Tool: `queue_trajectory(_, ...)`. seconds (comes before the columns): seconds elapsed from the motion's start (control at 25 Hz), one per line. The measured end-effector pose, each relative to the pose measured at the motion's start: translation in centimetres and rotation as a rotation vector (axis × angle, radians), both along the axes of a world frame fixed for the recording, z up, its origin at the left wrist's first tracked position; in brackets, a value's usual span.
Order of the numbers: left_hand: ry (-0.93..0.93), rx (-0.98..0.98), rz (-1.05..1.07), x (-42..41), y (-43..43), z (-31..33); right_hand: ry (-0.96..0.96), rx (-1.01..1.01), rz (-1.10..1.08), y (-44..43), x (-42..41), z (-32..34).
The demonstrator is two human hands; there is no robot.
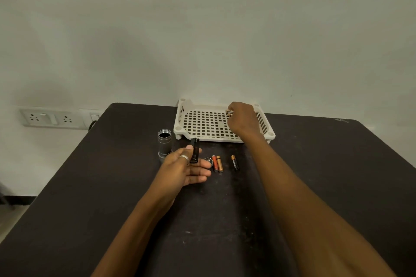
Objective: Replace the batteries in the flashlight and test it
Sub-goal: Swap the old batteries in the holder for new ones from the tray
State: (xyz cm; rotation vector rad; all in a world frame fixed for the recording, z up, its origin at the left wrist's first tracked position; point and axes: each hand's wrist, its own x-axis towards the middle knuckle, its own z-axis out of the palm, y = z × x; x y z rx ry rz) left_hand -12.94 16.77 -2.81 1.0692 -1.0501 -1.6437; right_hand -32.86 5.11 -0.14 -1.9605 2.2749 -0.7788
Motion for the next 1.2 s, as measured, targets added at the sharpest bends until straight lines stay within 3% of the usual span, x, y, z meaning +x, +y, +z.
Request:
queue_trajectory(0.4, -0.011, 0.008, -0.002, -0.2, -0.2, -0.1, 0.281, 0.125, 0.096, -2.0, -1.0, -2.5)
queue_trajectory(0.92, -0.006, 0.000, -0.001, -0.1, -0.3, -0.3, 0.407, 0.095, 0.079, -1.4, -1.1, -1.6)
queue_trajectory(1.04, -0.008, -0.005, -0.005, -0.2, -0.3, -0.2, 0.278, 0.018, 0.096, -0.9, -1.1, -1.9)
queue_trajectory(1.2, -0.009, -0.004, -0.011, -0.1, -0.4, -0.5, -0.201, -0.242, 0.040, 1.6, -0.7, -0.7)
